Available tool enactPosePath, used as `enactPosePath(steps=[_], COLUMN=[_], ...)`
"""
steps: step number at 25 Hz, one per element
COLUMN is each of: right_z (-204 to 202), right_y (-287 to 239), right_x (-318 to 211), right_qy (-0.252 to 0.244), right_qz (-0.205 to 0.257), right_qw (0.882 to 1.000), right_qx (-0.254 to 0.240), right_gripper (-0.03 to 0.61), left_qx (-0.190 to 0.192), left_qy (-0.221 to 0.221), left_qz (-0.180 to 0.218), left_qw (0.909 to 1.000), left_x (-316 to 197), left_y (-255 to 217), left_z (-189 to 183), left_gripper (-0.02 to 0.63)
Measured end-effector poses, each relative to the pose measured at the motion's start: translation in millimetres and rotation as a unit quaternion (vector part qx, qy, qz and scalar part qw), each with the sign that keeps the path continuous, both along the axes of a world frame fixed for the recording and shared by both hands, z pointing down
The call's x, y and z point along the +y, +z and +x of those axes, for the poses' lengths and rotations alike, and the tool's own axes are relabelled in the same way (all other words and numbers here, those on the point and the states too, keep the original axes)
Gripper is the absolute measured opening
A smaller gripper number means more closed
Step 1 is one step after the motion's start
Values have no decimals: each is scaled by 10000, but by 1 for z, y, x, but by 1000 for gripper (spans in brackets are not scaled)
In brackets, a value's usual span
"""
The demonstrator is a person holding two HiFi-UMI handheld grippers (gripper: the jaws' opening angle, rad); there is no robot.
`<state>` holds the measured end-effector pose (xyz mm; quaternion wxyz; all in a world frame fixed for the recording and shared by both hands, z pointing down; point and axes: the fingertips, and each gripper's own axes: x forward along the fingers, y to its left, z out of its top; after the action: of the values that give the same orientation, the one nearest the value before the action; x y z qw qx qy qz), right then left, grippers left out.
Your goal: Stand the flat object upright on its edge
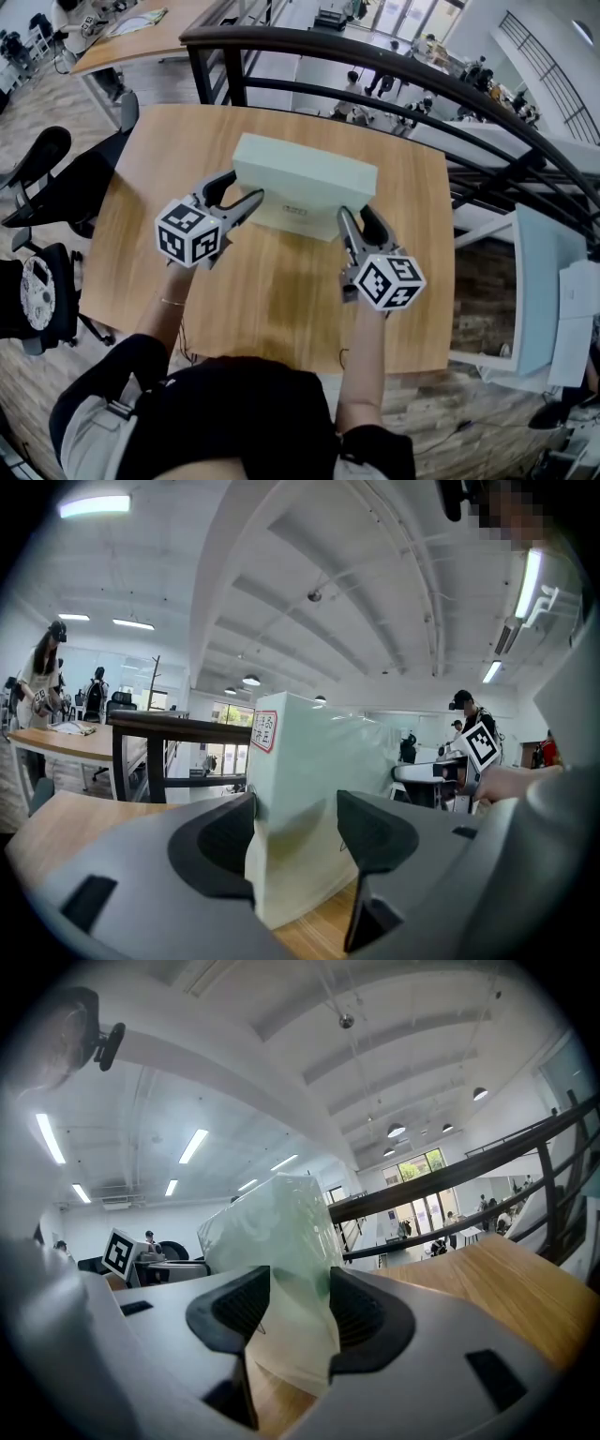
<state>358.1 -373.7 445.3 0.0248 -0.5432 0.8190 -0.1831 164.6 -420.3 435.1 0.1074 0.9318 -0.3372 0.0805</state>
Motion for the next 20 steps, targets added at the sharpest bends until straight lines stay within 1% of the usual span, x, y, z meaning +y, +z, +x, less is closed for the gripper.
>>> enactPosePath(steps=[2,11,20], right_z=[1,0,2], right_y=[-1,-8,-4], right_x=[-1,-2,9], right_qy=[-23,-49,112], right_qz=[-22,47,37], right_qw=[10000,10000,9999], right_qx=[47,46,3], right_gripper=[189,190,190], left_qx=[-66,-42,28], left_qy=[-5,23,43], left_qz=[15,15,-25], left_qw=[10000,10000,10000], left_x=[0,0,9], left_y=[0,-3,-1], left_z=[1,-3,-12], left_gripper=[265,265,265])
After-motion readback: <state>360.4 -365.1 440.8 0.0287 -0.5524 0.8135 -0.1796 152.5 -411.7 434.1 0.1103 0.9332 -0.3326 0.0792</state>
